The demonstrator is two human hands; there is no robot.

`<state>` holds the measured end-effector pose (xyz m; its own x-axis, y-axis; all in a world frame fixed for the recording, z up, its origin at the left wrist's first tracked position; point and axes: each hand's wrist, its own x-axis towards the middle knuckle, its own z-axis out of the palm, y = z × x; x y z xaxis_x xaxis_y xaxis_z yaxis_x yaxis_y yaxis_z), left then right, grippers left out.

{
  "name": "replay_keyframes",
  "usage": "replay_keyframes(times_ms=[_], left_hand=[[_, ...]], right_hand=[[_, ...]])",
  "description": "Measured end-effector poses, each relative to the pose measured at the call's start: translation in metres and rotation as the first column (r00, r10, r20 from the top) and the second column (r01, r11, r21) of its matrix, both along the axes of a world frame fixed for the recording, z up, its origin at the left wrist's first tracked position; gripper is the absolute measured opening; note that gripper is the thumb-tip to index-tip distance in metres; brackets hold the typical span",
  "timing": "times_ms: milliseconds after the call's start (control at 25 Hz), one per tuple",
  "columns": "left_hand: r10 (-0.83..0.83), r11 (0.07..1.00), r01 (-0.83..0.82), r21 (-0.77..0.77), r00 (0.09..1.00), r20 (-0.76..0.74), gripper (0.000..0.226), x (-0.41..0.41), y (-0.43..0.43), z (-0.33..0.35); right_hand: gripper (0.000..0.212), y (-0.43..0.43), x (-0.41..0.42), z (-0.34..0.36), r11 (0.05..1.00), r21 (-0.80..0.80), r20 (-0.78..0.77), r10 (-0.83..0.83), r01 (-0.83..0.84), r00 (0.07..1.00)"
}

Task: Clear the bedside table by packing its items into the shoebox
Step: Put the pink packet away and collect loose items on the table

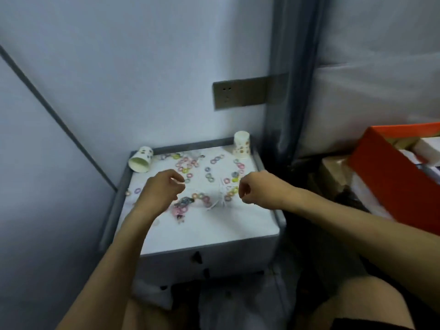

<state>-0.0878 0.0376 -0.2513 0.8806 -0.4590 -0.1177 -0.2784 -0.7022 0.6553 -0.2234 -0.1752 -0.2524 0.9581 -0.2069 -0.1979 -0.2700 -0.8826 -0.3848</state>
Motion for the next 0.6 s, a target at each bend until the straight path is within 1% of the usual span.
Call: replay_keyframes(times_ms=[80,120,240,280,360,440,520,600], left_hand=[[0.05,0.991,-0.05,0.121,0.999,0.001,0.013,0.029,0.03,-0.026],[0.04,0.983,-0.04,0.177,0.999,0.001,0.017,0.038,0.037,-0.041],[-0.067,0.961,0.063,0.27,0.998,0.006,0.039,0.047,0.031,-0.081],[-0.09,0.954,0.08,0.289,0.996,0.021,0.043,0.049,0.025,-0.092],[-0.133,0.932,0.099,0.35,0.988,0.075,0.041,0.053,0.013,-0.106],[-0.161,0.913,0.109,0.394,0.982,0.103,0.04,0.057,0.004,-0.111],[-0.157,0.907,0.104,0.407,0.983,0.098,0.04,0.061,-0.001,-0.113],[-0.149,0.9,0.101,0.425,0.986,0.081,0.037,0.064,-0.002,-0.111]], right_hand=[[0.012,0.021,0.033,-0.027,0.998,0.055,0.001,0.028,-0.028,1.0],[0.013,0.029,0.049,-0.039,0.997,0.069,0.006,0.029,-0.029,1.0],[0.017,0.039,0.092,-0.068,0.998,0.043,0.049,0.034,-0.036,0.998],[0.018,0.037,0.105,-0.075,0.999,0.032,0.067,0.027,-0.029,0.997],[0.021,0.032,0.125,-0.088,1.0,0.013,0.096,0.017,-0.018,0.995],[0.025,0.028,0.133,-0.099,0.999,-0.012,0.091,0.046,-0.045,0.995],[0.025,0.029,0.136,-0.108,0.997,-0.026,0.063,0.079,-0.077,0.995],[0.024,0.028,0.139,-0.11,0.997,-0.021,0.079,0.082,-0.081,0.993]])
